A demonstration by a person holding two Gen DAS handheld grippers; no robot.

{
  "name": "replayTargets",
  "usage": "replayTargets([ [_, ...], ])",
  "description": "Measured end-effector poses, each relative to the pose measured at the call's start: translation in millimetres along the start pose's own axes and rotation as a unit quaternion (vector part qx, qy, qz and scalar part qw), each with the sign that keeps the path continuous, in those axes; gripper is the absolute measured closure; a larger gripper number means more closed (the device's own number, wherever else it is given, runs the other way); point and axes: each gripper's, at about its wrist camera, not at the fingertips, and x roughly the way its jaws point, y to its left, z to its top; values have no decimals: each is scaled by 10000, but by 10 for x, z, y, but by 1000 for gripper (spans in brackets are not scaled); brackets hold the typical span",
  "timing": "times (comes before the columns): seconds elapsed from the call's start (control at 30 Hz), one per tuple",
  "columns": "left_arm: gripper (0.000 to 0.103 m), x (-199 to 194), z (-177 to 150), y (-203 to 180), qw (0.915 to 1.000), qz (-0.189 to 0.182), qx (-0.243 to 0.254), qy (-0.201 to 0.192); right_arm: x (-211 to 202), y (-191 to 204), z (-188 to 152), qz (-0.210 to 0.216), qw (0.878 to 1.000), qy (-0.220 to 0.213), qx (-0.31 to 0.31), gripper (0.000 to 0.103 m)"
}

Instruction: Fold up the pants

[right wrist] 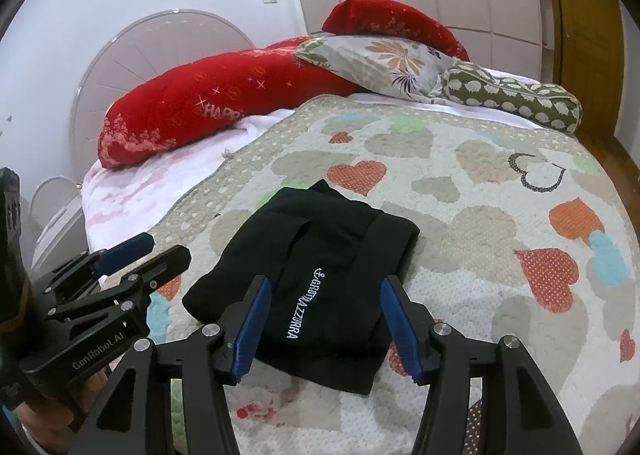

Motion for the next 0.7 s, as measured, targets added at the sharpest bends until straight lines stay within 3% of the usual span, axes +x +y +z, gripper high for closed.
replayTargets([
  [0.7,50,-136,-46,17,9998,12,18,-174,-69,144,-70,30,9999,49,-122,42],
])
